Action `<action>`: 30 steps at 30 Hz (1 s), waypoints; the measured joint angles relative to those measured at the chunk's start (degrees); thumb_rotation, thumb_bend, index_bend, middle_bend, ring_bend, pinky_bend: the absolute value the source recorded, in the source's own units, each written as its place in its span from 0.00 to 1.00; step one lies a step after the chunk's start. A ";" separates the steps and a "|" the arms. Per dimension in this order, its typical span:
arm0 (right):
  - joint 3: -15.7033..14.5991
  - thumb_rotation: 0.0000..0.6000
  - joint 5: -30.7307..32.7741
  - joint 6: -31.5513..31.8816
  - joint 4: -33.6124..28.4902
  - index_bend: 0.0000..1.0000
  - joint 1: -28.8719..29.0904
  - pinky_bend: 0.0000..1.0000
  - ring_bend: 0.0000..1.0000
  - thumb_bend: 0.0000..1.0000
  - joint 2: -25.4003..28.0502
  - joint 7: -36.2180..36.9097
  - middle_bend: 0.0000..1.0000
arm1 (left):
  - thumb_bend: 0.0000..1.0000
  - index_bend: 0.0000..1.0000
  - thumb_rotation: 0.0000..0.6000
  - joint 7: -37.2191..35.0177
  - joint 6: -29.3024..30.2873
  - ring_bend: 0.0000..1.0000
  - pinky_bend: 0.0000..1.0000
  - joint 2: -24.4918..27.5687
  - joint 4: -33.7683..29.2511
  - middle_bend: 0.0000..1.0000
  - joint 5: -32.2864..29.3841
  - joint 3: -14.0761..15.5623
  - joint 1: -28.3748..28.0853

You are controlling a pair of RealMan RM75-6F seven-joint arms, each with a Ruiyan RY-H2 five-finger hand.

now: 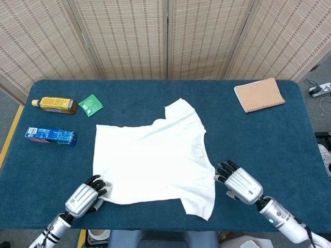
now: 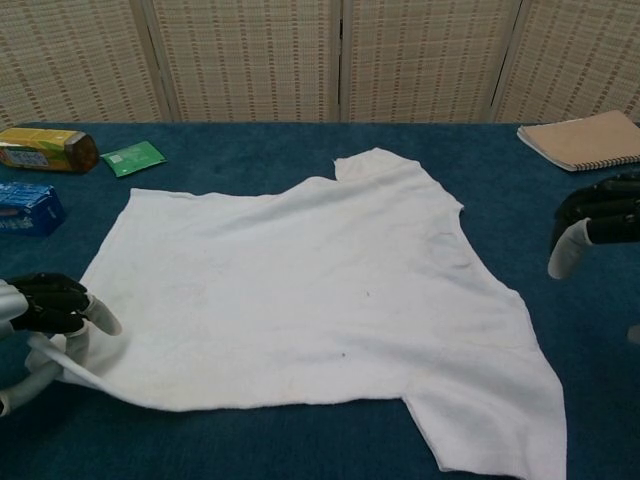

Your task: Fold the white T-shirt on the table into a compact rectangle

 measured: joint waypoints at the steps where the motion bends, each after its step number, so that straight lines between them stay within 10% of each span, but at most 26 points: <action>1: -0.25 1.00 -0.35 -0.30 1.00 0.38 0.27 0.20 0.17 0.09 -0.83 0.11 0.32 | 0.58 0.73 1.00 -0.12 0.19 0.26 0.12 0.01 0.01 0.29 0.06 0.08 0.09; 30: -4.11 1.00 -1.15 8.41 28.04 0.38 0.53 0.18 0.16 0.05 -21.69 6.30 0.29 | 0.58 0.73 1.00 -1.28 0.97 0.26 0.12 -0.34 0.81 0.29 -0.25 0.31 0.82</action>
